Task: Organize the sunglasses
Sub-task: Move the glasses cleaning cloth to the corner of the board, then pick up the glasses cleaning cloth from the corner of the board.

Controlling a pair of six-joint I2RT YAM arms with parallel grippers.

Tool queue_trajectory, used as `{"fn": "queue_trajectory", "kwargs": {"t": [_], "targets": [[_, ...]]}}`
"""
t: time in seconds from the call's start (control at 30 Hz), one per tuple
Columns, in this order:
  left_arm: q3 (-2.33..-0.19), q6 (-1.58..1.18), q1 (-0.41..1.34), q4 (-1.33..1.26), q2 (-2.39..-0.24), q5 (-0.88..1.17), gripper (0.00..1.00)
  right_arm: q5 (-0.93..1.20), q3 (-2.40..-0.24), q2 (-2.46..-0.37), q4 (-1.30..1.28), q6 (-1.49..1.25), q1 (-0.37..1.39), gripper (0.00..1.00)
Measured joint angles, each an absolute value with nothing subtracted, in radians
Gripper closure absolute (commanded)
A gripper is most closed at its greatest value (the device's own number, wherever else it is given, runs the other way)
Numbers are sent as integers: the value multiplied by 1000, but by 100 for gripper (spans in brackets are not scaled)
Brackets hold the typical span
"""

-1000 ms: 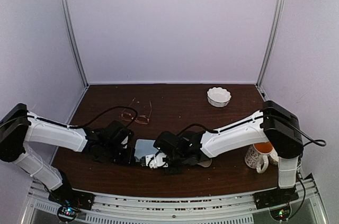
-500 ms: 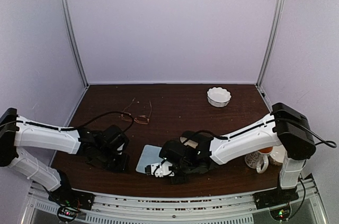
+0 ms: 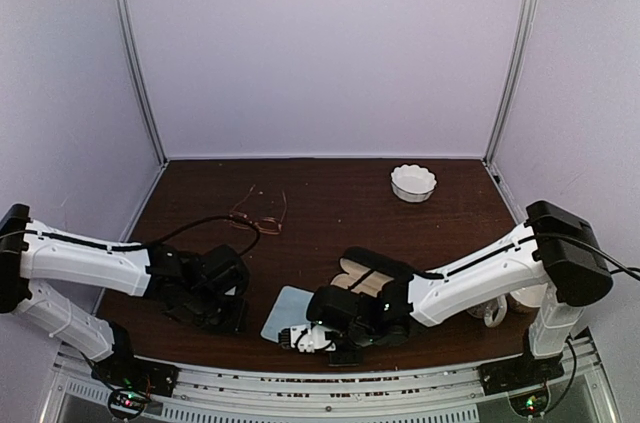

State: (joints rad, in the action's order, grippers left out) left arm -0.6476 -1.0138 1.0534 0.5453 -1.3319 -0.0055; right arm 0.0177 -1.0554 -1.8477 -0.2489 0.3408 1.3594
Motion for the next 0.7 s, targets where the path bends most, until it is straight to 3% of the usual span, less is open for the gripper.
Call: {"fn": "queue_trajectory", "kwargs": {"t": [0.13, 0.37, 0.7], "targets": [[-652, -1005, 1071, 534, -1330, -1, 83, 15, -1053, -1844, -249, 319, 1363, 100], [-703, -997, 1075, 496, -1394, 28, 70, 2, -1053, -1844, -249, 305, 1364, 100], [-745, -1004, 1075, 408, -1521, 79, 65, -1, -1053, -1844, -249, 305, 1364, 100]]}}
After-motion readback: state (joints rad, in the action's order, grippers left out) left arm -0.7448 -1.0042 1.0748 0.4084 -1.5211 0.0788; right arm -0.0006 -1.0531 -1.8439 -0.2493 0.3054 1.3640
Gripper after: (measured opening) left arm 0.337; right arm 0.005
